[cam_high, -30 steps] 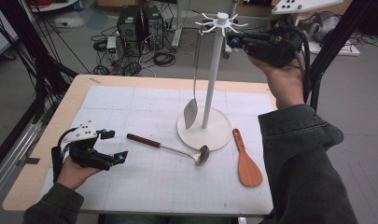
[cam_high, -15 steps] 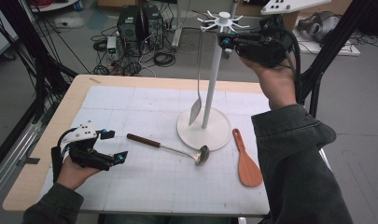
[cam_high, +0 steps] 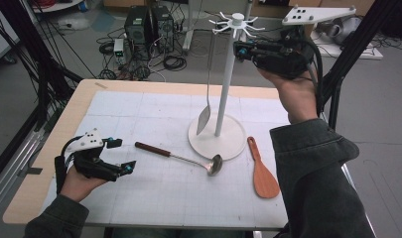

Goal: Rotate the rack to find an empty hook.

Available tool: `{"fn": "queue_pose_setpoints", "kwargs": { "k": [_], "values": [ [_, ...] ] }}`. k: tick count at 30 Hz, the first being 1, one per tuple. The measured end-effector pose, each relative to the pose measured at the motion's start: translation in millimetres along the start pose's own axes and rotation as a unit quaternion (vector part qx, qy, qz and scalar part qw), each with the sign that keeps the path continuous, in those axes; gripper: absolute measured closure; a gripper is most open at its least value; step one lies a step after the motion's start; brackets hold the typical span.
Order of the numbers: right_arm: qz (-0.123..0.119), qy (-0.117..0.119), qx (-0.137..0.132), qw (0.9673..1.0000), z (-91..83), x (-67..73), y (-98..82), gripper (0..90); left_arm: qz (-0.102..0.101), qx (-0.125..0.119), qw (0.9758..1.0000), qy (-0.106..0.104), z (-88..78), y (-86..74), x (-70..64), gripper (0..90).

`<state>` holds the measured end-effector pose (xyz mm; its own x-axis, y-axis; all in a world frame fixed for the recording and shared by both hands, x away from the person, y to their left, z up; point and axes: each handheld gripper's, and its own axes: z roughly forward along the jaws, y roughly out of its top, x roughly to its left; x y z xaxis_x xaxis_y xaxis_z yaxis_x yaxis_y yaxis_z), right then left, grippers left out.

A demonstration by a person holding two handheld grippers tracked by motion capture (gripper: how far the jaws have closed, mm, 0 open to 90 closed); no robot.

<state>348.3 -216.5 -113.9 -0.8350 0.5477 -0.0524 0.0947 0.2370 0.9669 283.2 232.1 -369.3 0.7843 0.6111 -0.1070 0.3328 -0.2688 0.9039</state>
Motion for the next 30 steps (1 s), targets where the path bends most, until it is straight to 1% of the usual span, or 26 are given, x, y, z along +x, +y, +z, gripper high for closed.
{"fn": "queue_pose_setpoints", "kwargs": {
  "k": [2, 5, 7, 10, 14, 20, 23, 30],
  "values": [
    [0.002, 0.004, 0.003, 1.0, 0.6, 0.2, -2.5, 82.9, 0.001, 0.002, 1.0, 0.001, 0.3, -0.3, 0.7, 5.9],
    [0.002, 0.009, 0.001, 1.0, 2.0, 0.7, -8.0, 79.7, 0.001, 0.004, 1.0, 0.003, 0.5, -0.9, 1.6, 5.9],
    [0.007, 0.01, 0.006, 0.9999, 4.2, 0.6, -13.6, 77.7, 0.001, 0.004, 1.0, 0.004, 0.4, -1.2, 2.0, 5.9],
    [0.014, 0.014, 0.011, 0.9998, 7.1, 0.1, -21.1, 72.2, -0.001, 0.004, 1.0, 0.004, 0.2, -1.5, 2.7, 5.9],
    [0.02, 0.015, 0.015, 0.9996, 11.7, -0.3, -31.8, 67.9, -0.001, 0.006, 1.0, 0.005, 0.1, -2.6, 4.9, 5.9],
    [0.029, 0.02, 0.026, 0.999, 20.2, 0.7, -47.8, 63.8, -0.002, 0.005, 1.0, 0.008, -0.8, -3.1, 6.0, 5.9],
    [0.034, 0.026, 0.032, 0.9986, 25.3, 3.4, -55.7, 61.4, -0.002, 0.005, 0.9999, 0.009, -1.0, -3.2, 6.3, 5.9],
    [0.033, 0.04, 0.048, 0.9975, 38.4, 11.8, -71.6, 55.7, -0.002, 0.007, 0.9999, 0.009, -1.1, -3.5, 6.9, 5.9]
  ]
}}
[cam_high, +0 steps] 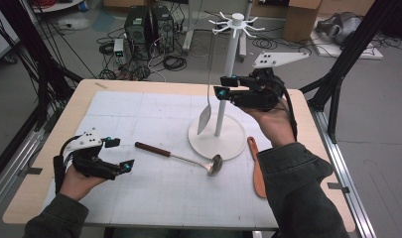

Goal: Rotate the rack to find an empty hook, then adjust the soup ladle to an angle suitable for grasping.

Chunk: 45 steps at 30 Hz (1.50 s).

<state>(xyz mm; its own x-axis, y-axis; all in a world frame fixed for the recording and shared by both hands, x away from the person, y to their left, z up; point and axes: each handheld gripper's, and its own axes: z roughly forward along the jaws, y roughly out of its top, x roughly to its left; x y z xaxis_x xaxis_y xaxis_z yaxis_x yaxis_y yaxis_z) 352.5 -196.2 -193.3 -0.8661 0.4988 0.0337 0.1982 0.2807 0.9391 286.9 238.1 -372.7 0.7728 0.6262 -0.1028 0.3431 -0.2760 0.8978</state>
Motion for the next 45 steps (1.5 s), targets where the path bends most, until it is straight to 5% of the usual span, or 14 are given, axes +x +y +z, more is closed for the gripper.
{"fn": "queue_pose_setpoints", "kwargs": {
  "k": [16, 29, 45],
  "values": [
    [0.005, 0.036, 0.04, 0.9985, 50.4, 15.9, -40.1, 47.6, 0.0, 0.004, 1.0, 0.003, -0.1, -1.5, 0.6, 5.9],
    [0.02, 0.049, 0.072, 0.996, 87.7, 23.5, -71.7, 41.2, 0.005, 0.011, 0.9999, 0.008, 0.5, -2.5, -1.3, 5.9],
    [0.009, 0.059, 0.115, 0.9915, 128.3, 29.5, -103.9, 39.5, 0.008, 0.015, 0.9998, 0.011, 1.3, -2.7, -1.6, 5.9]
  ]
}}
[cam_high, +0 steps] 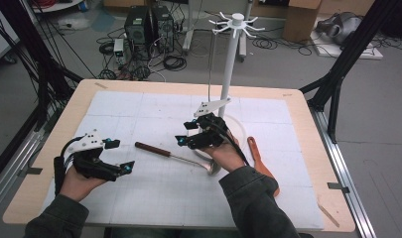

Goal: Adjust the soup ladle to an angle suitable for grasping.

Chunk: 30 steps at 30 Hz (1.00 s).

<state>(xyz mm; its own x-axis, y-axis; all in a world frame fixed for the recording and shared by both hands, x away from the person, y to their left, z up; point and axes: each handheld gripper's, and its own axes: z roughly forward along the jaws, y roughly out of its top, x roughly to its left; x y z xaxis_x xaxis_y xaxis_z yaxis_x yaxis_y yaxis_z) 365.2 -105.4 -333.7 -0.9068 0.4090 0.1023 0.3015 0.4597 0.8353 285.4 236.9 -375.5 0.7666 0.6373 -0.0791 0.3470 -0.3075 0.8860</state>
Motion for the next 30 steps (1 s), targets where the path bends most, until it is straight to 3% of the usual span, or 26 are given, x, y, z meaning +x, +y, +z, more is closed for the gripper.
{"fn": "queue_pose_setpoints", "kwargs": {
  "k": [13, 30],
  "values": [
    [0.01, 0.003, 0.026, 0.9996, 26.0, -3.6, -14.2, 40.6, -0.004, -0.002, 1.0, -0.001, 1.3, -0.4, 0.3, 5.9],
    [-0.013, 0.008, 0.08, 0.9967, 57.4, -7.4, -26.5, 45.5, 0.001, 0.0, 1.0, -0.002, 1.5, -0.2, 0.3, 5.9]
  ]
}}
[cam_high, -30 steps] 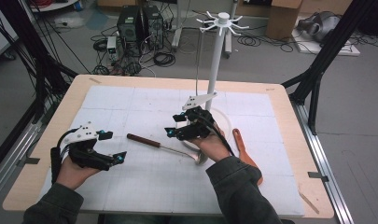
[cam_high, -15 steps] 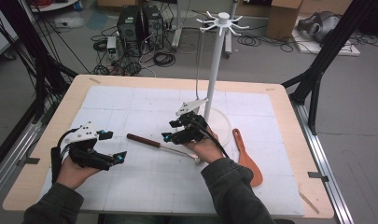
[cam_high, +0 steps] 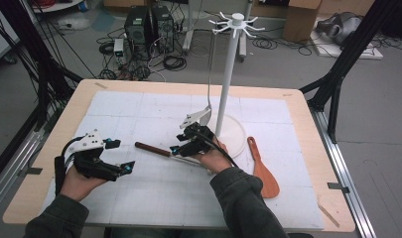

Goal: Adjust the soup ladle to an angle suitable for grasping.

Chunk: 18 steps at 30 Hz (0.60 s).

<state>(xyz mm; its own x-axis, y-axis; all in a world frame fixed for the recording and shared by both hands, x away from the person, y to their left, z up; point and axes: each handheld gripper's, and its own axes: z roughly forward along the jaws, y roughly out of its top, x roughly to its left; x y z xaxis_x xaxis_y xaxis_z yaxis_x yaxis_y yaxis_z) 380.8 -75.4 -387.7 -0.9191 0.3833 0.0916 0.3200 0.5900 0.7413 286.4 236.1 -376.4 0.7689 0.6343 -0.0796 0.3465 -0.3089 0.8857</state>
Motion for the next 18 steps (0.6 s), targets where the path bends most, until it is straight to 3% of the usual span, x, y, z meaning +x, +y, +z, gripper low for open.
{"fn": "queue_pose_setpoints", "kwargs": {
  "k": [18],
  "values": [
    [-0.018, 0.007, 0.052, 0.9985, 24.2, -0.7, 0.3, 52.2, -0.003, -0.001, 1.0, -0.003, 0.9, 0.0, 0.0, 5.9]
  ]
}}
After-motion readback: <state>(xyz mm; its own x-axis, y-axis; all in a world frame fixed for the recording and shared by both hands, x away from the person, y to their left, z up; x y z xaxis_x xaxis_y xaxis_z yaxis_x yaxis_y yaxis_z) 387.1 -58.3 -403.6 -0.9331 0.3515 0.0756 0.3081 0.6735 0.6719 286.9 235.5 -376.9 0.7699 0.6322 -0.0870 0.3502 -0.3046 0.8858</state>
